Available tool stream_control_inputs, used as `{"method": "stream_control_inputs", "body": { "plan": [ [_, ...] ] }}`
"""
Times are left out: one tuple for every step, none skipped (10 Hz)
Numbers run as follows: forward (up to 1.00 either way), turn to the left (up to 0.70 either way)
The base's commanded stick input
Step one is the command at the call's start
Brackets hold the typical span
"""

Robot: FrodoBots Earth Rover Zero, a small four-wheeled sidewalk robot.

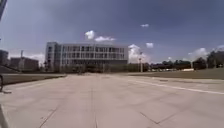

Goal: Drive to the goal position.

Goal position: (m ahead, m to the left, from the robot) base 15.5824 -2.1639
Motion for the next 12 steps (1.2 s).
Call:
{"method": "stream_control_inputs", "body": {
  "plan": [
    [0.77, 0.10],
    [0.70, 0.10],
    [0.70, 0.10],
    [0.70, 0.10],
    [0.70, 0.10],
    [0.70, 0.10],
    [0.70, 0.10],
    [0.70, 0.10],
    [0.70, 0.10],
    [0.70, 0.10],
    [0.70, 0.10],
    [0.70, 0.10]
  ]
}}
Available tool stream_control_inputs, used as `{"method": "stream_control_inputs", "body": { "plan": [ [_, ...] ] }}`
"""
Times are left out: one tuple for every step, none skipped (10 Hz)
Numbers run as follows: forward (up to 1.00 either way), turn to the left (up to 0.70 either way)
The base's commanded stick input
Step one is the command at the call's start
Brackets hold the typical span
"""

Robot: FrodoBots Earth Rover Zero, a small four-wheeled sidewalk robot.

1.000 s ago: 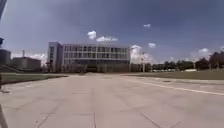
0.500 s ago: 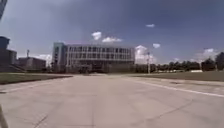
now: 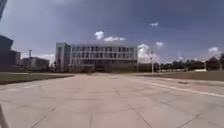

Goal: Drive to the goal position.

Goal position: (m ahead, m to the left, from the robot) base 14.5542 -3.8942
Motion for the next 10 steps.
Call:
{"method": "stream_control_inputs", "body": {
  "plan": [
    [0.70, 0.10],
    [0.70, 0.10],
    [0.70, 0.10],
    [0.70, 0.10],
    [0.70, 0.10],
    [0.70, 0.10],
    [0.70, 0.10],
    [0.70, 0.10],
    [0.70, 0.10],
    [0.70, 0.10]
  ]
}}
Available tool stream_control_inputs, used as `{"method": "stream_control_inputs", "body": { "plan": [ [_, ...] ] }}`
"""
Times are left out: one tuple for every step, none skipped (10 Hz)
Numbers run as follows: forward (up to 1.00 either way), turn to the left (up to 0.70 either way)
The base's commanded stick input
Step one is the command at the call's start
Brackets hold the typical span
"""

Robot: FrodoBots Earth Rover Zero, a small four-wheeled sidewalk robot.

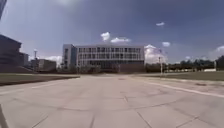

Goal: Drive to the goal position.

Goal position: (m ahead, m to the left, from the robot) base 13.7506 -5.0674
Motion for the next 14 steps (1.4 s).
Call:
{"method": "stream_control_inputs", "body": {
  "plan": [
    [0.70, 0.10],
    [0.70, 0.10],
    [0.70, 0.10],
    [0.70, 0.10],
    [0.70, 0.10],
    [0.70, 0.07],
    [0.70, 0.02],
    [0.70, -0.25],
    [0.70, -0.25],
    [0.70, -0.25],
    [0.70, -0.25],
    [0.70, -0.25],
    [0.70, -0.25],
    [0.70, -0.25]
  ]
}}
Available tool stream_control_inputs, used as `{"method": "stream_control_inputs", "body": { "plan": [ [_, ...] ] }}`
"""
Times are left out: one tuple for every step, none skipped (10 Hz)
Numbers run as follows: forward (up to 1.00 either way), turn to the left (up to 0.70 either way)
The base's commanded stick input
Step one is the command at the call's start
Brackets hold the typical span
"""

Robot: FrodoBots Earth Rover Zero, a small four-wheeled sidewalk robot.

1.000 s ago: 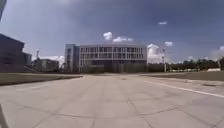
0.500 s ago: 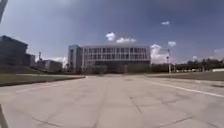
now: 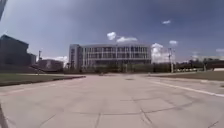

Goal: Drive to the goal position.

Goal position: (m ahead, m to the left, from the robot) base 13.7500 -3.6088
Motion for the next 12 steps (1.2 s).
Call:
{"method": "stream_control_inputs", "body": {
  "plan": [
    [0.70, -0.25],
    [0.70, -0.25],
    [0.70, -0.25],
    [0.70, -0.25],
    [0.70, -0.25],
    [0.70, -0.25],
    [0.70, -0.25],
    [0.70, -0.25],
    [0.70, -0.25],
    [0.70, -0.25],
    [0.70, -0.25],
    [0.70, -0.25]
  ]
}}
